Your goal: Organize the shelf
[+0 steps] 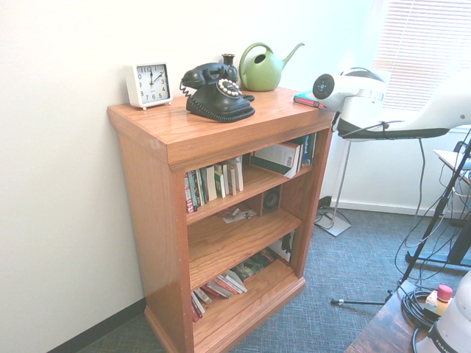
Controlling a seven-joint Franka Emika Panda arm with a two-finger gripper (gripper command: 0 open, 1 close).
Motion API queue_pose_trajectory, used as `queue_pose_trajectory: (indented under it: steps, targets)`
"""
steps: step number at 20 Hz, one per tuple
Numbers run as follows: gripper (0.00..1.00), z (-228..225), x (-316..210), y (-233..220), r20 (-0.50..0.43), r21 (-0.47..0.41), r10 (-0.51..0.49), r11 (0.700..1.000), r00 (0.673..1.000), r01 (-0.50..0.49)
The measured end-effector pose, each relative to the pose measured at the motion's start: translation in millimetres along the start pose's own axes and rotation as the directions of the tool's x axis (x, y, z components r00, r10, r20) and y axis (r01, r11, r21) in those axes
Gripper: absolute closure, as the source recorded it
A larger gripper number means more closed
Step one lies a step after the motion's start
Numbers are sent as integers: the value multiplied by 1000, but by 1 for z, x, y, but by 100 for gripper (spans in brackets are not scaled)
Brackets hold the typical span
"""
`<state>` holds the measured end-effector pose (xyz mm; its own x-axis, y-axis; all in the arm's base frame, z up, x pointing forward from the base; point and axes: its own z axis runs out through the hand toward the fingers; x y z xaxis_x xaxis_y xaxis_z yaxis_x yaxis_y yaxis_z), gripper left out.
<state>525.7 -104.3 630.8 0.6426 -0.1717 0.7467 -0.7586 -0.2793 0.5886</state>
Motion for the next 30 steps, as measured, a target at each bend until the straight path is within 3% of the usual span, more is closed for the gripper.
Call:
queue_pose_trajectory:
  steps: [18,30]
  targets:
    - [0,9,25,-49,-31,-55,-8,998,1000,6]
    - [0,12,28,-47,-59,-121,28,992,998,-35]
